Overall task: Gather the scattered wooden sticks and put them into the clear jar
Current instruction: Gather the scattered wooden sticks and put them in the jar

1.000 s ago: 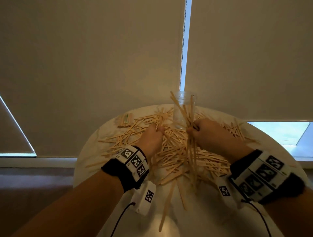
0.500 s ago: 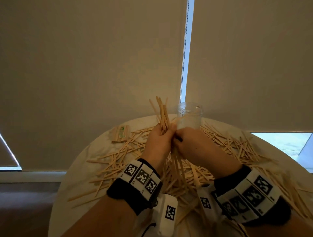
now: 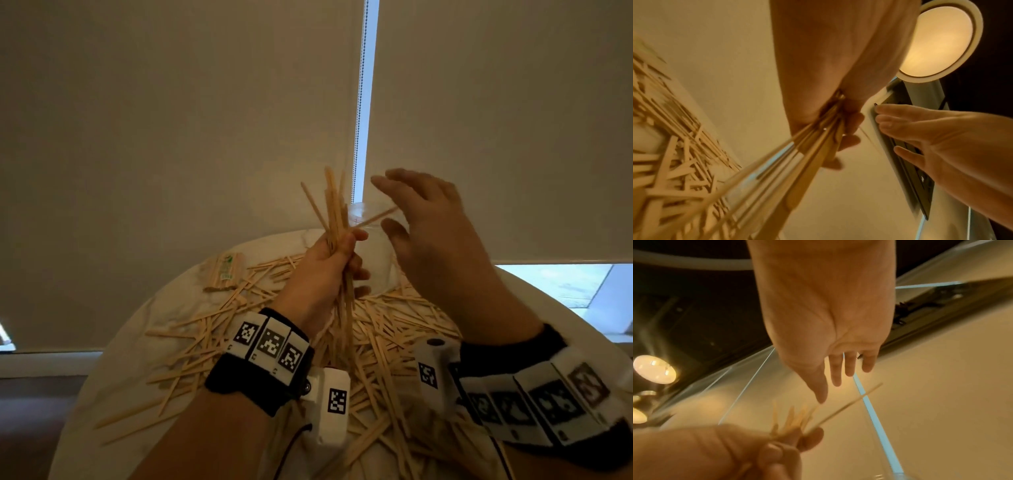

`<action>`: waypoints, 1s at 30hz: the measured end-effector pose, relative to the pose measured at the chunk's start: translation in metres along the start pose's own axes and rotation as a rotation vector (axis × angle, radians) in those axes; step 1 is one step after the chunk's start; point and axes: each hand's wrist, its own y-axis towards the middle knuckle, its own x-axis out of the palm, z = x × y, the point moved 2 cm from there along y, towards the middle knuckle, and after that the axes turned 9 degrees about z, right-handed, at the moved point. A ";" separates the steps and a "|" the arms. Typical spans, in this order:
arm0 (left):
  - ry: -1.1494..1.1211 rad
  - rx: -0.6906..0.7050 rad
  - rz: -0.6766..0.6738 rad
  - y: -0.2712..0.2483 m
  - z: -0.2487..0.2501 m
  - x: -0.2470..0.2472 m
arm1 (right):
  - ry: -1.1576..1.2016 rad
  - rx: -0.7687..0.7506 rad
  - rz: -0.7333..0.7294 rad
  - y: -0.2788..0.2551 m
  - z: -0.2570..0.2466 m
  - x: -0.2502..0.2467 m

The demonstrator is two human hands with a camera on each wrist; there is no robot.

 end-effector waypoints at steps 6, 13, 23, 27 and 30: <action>0.059 0.127 0.018 0.004 0.004 0.014 | 0.117 0.126 -0.172 -0.006 0.011 0.014; -0.178 0.026 0.146 0.012 0.020 0.011 | 0.276 0.184 -0.264 -0.011 -0.013 0.018; -0.361 0.045 0.132 0.013 0.025 0.006 | 0.252 0.216 -0.712 -0.027 -0.033 0.035; -0.455 0.147 0.199 0.020 0.036 0.001 | 0.240 0.256 -0.893 -0.030 -0.023 0.029; -0.513 0.183 0.207 0.021 0.036 0.004 | 0.327 0.352 -0.940 -0.029 -0.022 0.027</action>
